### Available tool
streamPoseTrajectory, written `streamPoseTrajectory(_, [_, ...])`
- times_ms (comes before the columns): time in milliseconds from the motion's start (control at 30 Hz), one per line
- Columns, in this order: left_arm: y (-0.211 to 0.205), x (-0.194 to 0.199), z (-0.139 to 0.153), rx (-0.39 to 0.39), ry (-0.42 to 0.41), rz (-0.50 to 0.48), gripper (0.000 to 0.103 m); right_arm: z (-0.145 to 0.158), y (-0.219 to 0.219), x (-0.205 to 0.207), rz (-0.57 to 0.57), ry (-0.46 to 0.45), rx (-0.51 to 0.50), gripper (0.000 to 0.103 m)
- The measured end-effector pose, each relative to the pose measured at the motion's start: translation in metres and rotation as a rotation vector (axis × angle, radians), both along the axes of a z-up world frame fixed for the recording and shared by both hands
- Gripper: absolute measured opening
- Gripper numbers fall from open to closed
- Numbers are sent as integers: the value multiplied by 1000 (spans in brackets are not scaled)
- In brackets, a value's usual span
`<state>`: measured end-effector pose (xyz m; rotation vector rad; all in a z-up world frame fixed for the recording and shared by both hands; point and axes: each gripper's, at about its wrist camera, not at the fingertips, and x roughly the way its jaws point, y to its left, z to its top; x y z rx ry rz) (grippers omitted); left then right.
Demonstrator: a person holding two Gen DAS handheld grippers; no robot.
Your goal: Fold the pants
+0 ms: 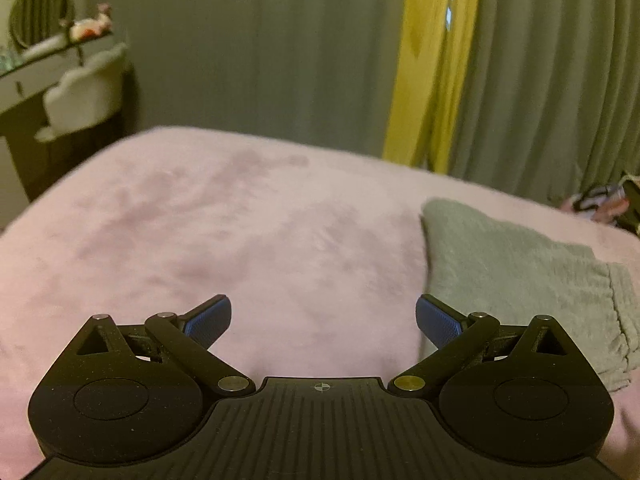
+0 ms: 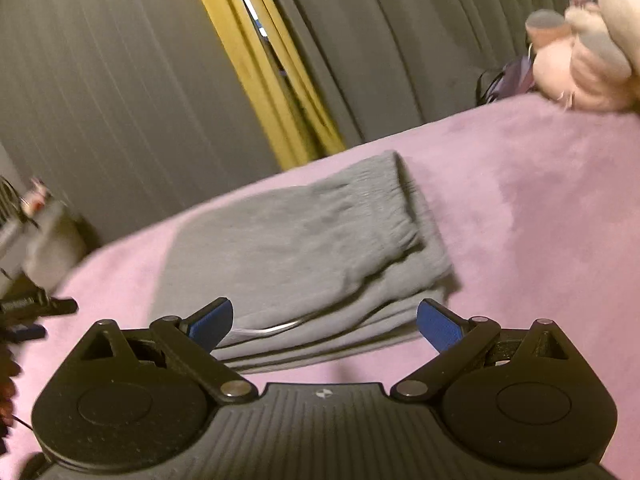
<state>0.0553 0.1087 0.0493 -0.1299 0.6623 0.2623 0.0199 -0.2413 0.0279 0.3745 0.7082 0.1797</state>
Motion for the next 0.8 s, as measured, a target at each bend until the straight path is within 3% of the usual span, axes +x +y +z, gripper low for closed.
streamPoseTrajectory(100, [17,-30,11,64,7,7,102,5,-10,-14,-21,31,65,99])
streamPoseTrajectory(167, [24,-53,14,139,22,3,102,14,-5,-25,-28,93,7,99])
streamPoseTrajectory(267, [27,-90,16,218,57,-31,102,29,6,-46,54,95,-125,99])
streamPoseTrajectory(333, [27,-113,17,161,83,-57,102,38,12,-60,98,91,-207,99])
streamPoseTrajectory(433, [15,-133,23,-19,92,-98,102,54,21,-76,119,93,-270,99])
streamPoseTrajectory(533, [-9,-143,31,-142,50,-167,102,72,33,-85,110,116,-330,99])
streamPoseTrajectory(600, [-30,-141,36,-148,31,-211,103,86,41,-91,103,114,-349,99])
streamPoseTrajectory(733, [-68,-126,34,-25,39,-289,103,107,52,-108,67,83,-360,99])
streamPoseTrajectory(800, [-77,-115,28,-5,51,-307,103,111,54,-109,69,96,-337,99])
